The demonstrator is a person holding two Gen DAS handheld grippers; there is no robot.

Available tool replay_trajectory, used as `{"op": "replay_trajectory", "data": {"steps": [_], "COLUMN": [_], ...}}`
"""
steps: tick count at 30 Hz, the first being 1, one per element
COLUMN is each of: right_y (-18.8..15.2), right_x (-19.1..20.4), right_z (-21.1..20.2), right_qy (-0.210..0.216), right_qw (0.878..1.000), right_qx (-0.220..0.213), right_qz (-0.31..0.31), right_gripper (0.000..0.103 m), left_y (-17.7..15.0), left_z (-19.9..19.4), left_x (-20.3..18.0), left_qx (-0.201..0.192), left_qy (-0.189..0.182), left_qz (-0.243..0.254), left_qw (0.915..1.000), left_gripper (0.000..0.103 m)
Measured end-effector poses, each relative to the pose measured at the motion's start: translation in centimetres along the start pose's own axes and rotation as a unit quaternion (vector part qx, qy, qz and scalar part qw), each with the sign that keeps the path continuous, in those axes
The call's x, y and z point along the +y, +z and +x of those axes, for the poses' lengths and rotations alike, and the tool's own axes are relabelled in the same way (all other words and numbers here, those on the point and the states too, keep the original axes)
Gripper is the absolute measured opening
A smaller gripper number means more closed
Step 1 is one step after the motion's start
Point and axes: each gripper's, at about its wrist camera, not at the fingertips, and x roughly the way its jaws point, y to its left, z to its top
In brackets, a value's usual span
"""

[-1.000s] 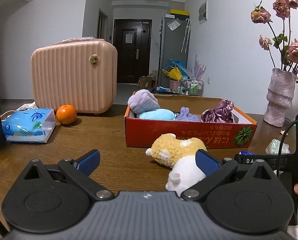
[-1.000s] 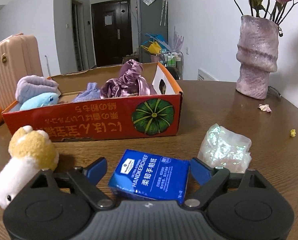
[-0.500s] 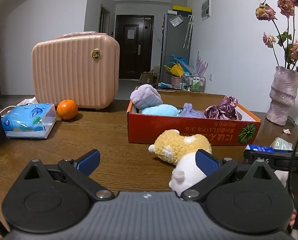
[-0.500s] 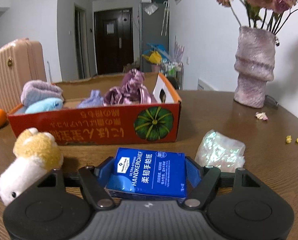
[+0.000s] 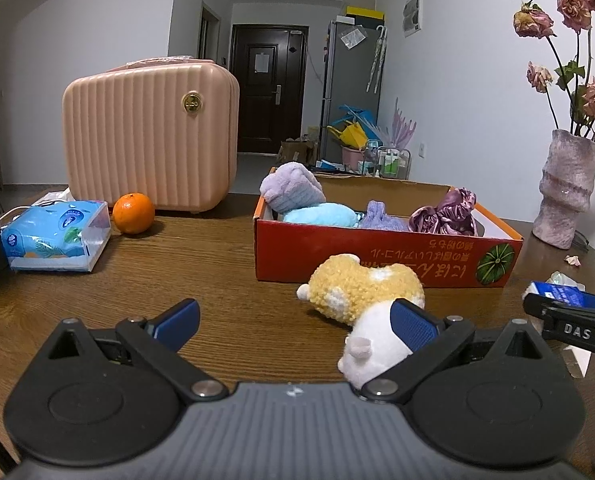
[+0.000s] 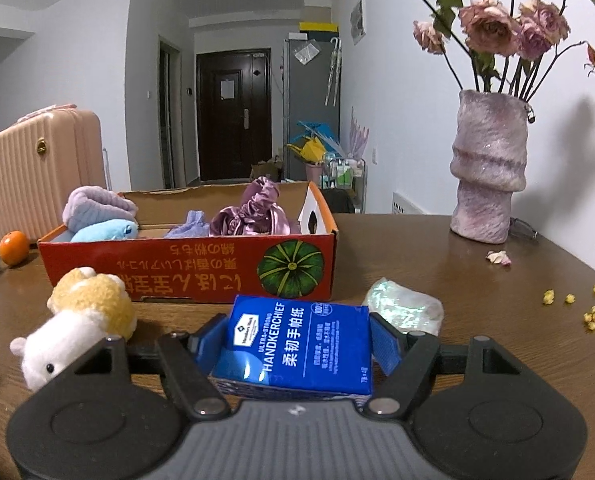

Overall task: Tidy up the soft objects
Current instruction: 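Close the left tool on the yellow-and-white plush toy while the right tool holds the tissue pack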

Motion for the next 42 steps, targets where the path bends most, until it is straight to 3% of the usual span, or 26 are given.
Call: {"op": "replay_trajectory", "data": {"steps": [15, 25, 36, 42], "right_y": [-0.7, -0.7, -0.7, -0.7], "right_x": [-2.0, -2.1, -2.1, -2.0], "right_z": [-2.1, -2.0, -1.9, -1.8], "right_qy": [-0.005, -0.008, -0.008, -0.006], "right_qw": [1.0, 1.0, 1.0, 1.0], "right_qx": [-0.013, -0.014, -0.012, -0.012], "right_qz": [-0.005, -0.003, -0.001, -0.002], "right_gripper": [0.073, 0.073, 0.073, 0.073], "left_y": [-0.2, -0.4, -0.4, -0.6], "left_z": [1.1, 4.1, 7.3, 7.5], "left_x": [-1.3, -4.0, -5.2, -5.1], "left_qx": [0.022, 0.061, 0.088, 0.098], "left_qy": [-0.019, -0.041, -0.036, -0.053], "left_qz": [0.018, 0.048, 0.07, 0.069], "left_qw": [0.9994, 0.9962, 0.993, 0.9914], "left_gripper": [0.103, 0.103, 0.103, 0.085]}}
